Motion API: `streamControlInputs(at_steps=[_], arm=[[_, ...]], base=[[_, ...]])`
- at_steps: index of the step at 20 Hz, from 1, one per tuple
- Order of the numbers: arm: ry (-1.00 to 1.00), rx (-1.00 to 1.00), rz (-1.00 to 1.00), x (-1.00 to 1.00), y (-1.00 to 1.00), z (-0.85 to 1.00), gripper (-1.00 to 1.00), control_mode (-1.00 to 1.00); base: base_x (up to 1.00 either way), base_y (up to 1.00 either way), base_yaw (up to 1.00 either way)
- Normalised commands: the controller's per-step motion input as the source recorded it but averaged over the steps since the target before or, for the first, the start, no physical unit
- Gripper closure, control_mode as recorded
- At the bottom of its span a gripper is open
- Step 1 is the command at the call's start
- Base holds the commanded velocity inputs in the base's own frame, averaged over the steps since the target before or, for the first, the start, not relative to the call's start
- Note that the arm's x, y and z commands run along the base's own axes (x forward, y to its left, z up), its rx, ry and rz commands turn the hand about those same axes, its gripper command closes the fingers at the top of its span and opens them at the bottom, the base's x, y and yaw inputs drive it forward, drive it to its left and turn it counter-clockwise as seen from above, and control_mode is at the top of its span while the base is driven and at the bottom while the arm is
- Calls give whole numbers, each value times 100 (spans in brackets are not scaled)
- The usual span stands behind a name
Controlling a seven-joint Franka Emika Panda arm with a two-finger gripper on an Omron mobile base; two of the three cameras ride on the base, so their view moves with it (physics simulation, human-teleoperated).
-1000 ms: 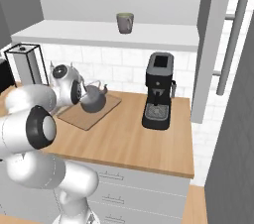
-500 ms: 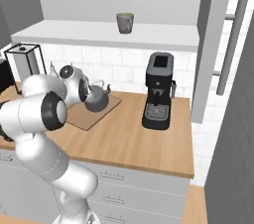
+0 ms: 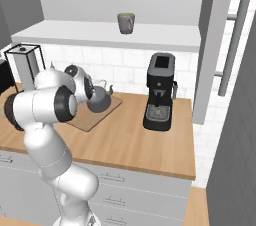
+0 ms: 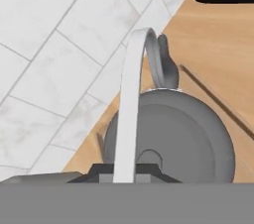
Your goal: Pick the kettle from the counter and place it on the tray. Then pick the mug from the cabinet and place it on the tray. Then close the cabinet doors.
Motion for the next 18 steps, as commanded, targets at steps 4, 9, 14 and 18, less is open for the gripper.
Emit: streamControlInputs(at_steps=[4, 9, 14, 18], arm=[[-1, 0, 4, 22, 0, -12, 100, -100], [-3, 0, 7, 22, 0, -18, 100, -100], [-1, -3, 10, 14, 0, -29, -100, -100], [0, -1, 13, 3, -12, -29, -100, -100]], base=[[0, 0, 0], [0, 0, 0], [0, 0, 0], [0, 0, 0]])
